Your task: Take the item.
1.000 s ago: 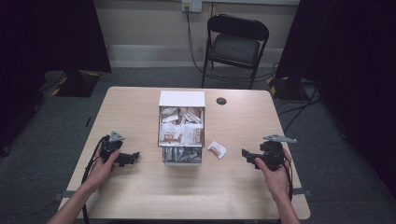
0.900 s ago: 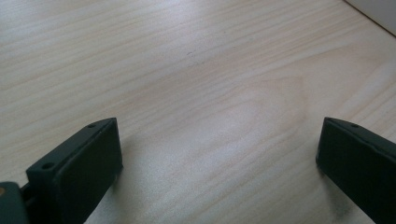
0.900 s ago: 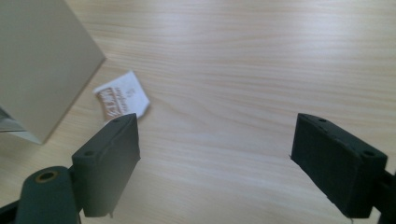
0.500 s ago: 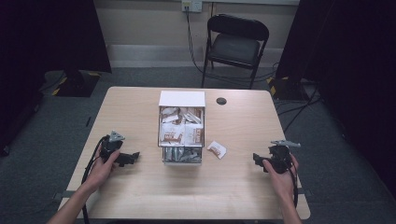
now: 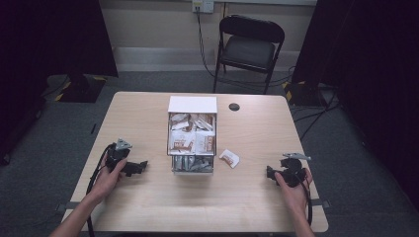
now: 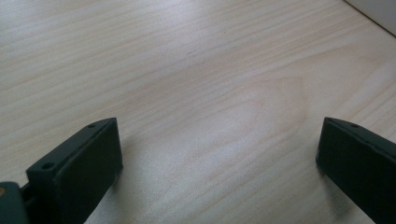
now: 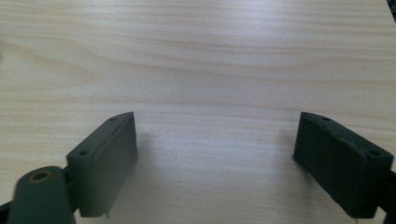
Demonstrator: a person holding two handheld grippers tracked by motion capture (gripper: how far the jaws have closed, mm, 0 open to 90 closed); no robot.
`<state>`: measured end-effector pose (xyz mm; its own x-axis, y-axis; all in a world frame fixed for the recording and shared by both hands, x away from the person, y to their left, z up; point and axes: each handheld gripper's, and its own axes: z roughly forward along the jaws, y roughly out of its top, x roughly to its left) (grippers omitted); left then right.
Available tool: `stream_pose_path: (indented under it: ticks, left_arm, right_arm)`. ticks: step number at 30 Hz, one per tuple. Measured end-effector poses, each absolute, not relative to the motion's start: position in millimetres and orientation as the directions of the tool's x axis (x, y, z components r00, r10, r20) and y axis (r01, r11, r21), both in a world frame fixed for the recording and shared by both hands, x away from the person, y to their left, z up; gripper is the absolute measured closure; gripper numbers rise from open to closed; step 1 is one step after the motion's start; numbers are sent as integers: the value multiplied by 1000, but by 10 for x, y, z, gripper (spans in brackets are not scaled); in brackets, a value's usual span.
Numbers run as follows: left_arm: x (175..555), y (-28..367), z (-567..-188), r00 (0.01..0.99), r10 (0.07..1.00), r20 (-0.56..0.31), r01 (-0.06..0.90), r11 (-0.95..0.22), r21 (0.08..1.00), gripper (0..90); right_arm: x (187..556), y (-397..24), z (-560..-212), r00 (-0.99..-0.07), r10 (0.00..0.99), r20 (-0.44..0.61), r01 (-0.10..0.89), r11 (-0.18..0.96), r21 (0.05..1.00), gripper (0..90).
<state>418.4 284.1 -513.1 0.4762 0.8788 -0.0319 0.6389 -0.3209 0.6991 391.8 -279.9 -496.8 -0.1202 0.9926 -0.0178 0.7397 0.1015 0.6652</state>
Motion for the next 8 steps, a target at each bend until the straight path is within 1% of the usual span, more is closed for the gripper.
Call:
stream_pose_path:
  ticks: [4, 8]
  left_arm:
    - [4183, 2841, -5131, 476, 879, -32, 639, -321, 699, 0]
    - [4184, 2841, -5131, 476, 879, -32, 639, -321, 699, 0]
  right_arm:
    - [3881, -2806, -5016, -125, 992, -14, 705, 99, 703, 100]
    - [3864, -2807, -5021, -123, 992, -16, 700, 98, 707, 100]
